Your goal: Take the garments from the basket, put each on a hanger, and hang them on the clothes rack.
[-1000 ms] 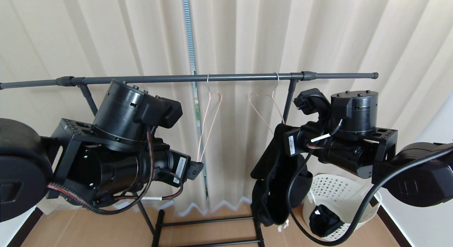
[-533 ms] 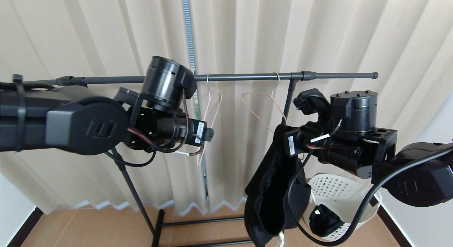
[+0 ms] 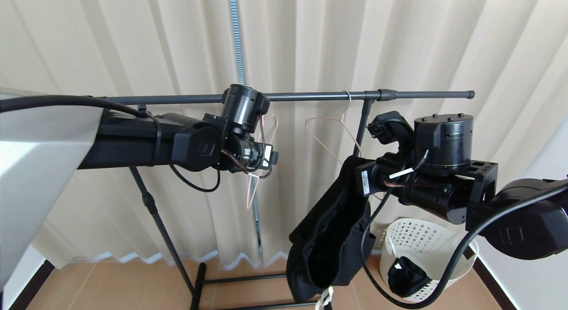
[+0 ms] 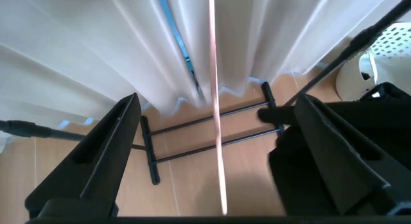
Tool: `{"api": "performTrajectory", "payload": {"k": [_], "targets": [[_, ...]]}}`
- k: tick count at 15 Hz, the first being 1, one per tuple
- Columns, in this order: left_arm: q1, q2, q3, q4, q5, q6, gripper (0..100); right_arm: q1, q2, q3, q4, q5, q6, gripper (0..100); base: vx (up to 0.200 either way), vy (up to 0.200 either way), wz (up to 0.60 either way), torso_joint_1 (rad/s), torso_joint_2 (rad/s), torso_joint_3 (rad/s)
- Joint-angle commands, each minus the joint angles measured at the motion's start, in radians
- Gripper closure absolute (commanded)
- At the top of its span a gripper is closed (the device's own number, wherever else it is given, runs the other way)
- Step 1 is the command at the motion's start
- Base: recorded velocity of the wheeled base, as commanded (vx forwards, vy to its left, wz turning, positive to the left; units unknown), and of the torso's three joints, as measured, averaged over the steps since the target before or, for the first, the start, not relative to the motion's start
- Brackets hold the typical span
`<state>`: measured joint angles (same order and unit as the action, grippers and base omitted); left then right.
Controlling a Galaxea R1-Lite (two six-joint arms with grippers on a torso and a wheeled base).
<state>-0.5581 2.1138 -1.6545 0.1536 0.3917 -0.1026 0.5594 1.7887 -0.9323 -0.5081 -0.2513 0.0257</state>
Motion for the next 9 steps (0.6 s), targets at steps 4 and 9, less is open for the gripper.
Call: {"api": "performTrajectory", "payload": {"k": [4,9], "targets": [[0.015,0.118,-0.076,0.001,0.001,0.0,0,0.001,-0.006,0.003,0.0,0.001,0.0,100,0.0,0.0,0.0,0.0,0.0,0.0],[0.032,0.152,-0.09,0.001,0.001,-0.005,0,0.002,-0.005,0.006,-0.001,0.001,0.0,100,0.0,0.0,0.0,0.0,0.0,0.0]]}}
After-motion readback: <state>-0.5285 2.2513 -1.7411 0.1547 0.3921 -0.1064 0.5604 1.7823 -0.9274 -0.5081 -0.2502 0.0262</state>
